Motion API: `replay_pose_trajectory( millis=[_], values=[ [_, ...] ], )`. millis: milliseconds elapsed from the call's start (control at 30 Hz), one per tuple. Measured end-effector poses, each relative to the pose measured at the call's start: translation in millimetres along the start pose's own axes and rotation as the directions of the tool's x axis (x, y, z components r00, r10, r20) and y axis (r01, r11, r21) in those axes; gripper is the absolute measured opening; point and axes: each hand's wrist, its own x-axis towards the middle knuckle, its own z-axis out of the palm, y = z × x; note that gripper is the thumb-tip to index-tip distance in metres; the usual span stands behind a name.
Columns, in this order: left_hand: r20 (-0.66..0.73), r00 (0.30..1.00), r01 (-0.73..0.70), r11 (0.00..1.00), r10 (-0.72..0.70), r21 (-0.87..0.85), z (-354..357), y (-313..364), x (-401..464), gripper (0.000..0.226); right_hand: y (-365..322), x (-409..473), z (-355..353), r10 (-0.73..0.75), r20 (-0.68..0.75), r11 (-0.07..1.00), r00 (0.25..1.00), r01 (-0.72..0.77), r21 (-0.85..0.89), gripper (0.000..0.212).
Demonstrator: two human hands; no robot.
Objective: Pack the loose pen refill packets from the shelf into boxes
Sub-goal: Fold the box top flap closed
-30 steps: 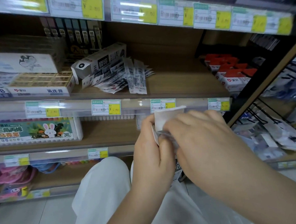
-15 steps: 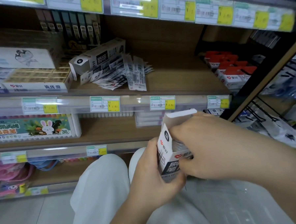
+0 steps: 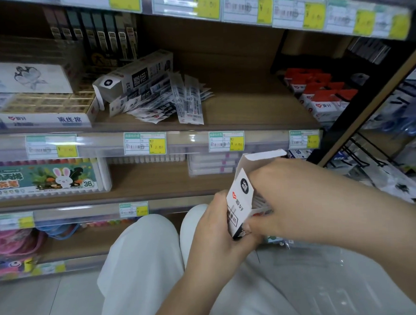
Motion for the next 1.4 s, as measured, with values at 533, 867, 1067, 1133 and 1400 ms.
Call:
replay_pose_trajectory(
  millis=[533, 867, 1067, 1133, 1400],
  values=[
    [-0.004, 0.997, 0.078, 0.996, -0.078, -0.034, -3, 3, 0, 0.043, -3, 4, -4, -0.012, 0.104, 0.995, 0.995, 0.022, -0.096, 0.024],
    [-0.053, 0.997, 0.055, 0.997, -0.058, -0.061, -6, 1, 4, 0.043, 7, 3, 8, -0.038, -0.106, 0.99, 0.994, 0.052, 0.134, 0.02],
    [-0.078, 0.995, 0.057, 0.995, -0.063, -0.079, -14, 0, 6, 0.051, 21, -6, 24, 0.054, -0.532, 0.939, 0.845, 0.138, 0.314, 0.02],
    [-0.076, 0.995, 0.058, 0.993, -0.066, -0.101, -14, 1, 7, 0.051, 24, -8, 29, 0.101, -0.59, 0.954, 0.801, 0.091, 0.287, 0.02],
    [-0.091, 0.994, -0.061, 0.998, 0.058, -0.027, -16, 8, 6, 0.047, 25, -5, 41, 0.217, -0.608, 0.882, 0.764, 0.114, 0.458, 0.006]
  ],
)
